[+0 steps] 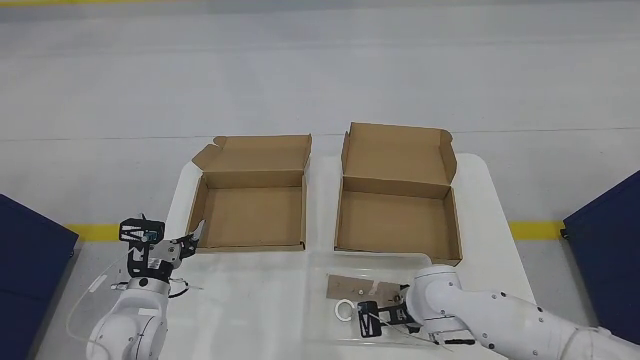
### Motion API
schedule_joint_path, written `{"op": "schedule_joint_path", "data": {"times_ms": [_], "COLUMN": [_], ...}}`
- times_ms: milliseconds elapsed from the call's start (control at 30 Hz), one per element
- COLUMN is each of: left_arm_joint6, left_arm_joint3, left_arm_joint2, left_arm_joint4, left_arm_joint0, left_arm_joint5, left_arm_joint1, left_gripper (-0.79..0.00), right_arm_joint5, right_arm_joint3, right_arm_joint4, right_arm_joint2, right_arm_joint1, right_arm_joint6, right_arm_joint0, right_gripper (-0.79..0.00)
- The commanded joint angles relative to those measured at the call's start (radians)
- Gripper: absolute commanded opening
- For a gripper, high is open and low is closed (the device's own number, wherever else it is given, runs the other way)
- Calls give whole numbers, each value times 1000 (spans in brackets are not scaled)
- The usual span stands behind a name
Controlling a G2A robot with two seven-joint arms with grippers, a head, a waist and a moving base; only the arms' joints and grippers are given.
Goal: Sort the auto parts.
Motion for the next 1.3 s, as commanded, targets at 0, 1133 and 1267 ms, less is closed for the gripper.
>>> {"op": "schedule_joint_path", "data": {"times_ms": [0, 1133, 1267], "left_arm_joint6": [0, 0, 0], "left_arm_joint3": [0, 0, 0], "left_arm_joint2": [0, 0, 0], "left_arm_joint4": [0, 0, 0], "left_arm_joint0": [0, 0, 0], "left_arm_joint5": [0, 0, 0], "left_arm_joint1": [0, 0, 0], "left_gripper": [0, 0, 0], "right_arm_joint5": [-4, -38, -32], "right_arm_joint3": [0, -2, 5], "right_arm_joint4": [1, -21, -23], "right_arm_joint2": [4, 36, 40], "right_arm_joint1": [0, -26, -31], "right_arm_joint6": [3, 92, 96], "right_arm_joint0": [-4, -51, -52], "right_gripper": [-453, -474, -785]}}
